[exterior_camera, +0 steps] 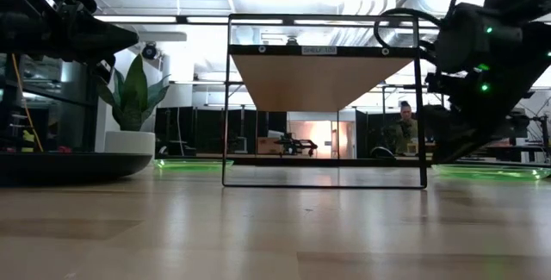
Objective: Place and stack plates onto a shelf
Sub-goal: Put the right green plate on the shelf
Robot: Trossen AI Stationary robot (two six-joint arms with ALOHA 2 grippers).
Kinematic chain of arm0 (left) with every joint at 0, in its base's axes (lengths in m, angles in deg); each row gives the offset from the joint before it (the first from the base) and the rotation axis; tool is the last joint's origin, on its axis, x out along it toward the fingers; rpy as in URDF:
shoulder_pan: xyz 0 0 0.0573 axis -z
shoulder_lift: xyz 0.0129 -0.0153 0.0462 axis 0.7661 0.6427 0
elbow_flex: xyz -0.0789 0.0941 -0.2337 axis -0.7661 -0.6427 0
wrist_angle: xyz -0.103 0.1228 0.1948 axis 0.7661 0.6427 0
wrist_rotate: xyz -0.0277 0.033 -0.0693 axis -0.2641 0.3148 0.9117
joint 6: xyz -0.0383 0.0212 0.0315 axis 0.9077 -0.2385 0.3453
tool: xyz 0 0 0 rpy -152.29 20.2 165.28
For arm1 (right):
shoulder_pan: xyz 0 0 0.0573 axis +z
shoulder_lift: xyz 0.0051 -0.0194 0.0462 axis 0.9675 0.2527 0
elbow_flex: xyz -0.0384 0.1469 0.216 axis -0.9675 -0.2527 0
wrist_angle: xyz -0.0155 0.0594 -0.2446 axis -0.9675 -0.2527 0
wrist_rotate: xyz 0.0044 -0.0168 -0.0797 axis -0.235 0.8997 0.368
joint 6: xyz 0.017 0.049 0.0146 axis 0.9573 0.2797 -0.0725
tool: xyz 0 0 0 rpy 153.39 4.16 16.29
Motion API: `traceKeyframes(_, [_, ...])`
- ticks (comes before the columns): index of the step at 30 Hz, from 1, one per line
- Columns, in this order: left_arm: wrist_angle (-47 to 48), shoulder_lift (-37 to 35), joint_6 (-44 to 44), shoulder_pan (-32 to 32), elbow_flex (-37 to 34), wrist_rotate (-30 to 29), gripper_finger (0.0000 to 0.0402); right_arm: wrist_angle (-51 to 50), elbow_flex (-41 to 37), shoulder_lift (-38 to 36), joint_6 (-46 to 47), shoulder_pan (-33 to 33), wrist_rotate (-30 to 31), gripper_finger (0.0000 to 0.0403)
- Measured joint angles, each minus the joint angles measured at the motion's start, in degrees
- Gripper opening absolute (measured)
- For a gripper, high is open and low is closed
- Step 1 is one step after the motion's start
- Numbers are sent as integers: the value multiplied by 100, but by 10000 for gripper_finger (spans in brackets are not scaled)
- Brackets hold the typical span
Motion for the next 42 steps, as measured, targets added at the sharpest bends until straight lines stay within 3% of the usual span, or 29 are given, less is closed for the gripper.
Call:
traceKeyframes(20, [0,-2,0,1,1,1,1,308,17,861,235,-285,76,129])
traceKeyframes(23, [0,-2,1,1,1,1,1,245,19,878,241,-285,63,101])
traceKeyframes(28, [0,-2,0,0,2,2,1,25,11,882,203,-290,71,11])
traceKeyframes(35, [0,0,0,2,2,0,1,-134,18,795,323,-206,114,2])
traceKeyframes(42, [0,-2,0,1,2,1,1,-845,646,519,115,122,416,0])
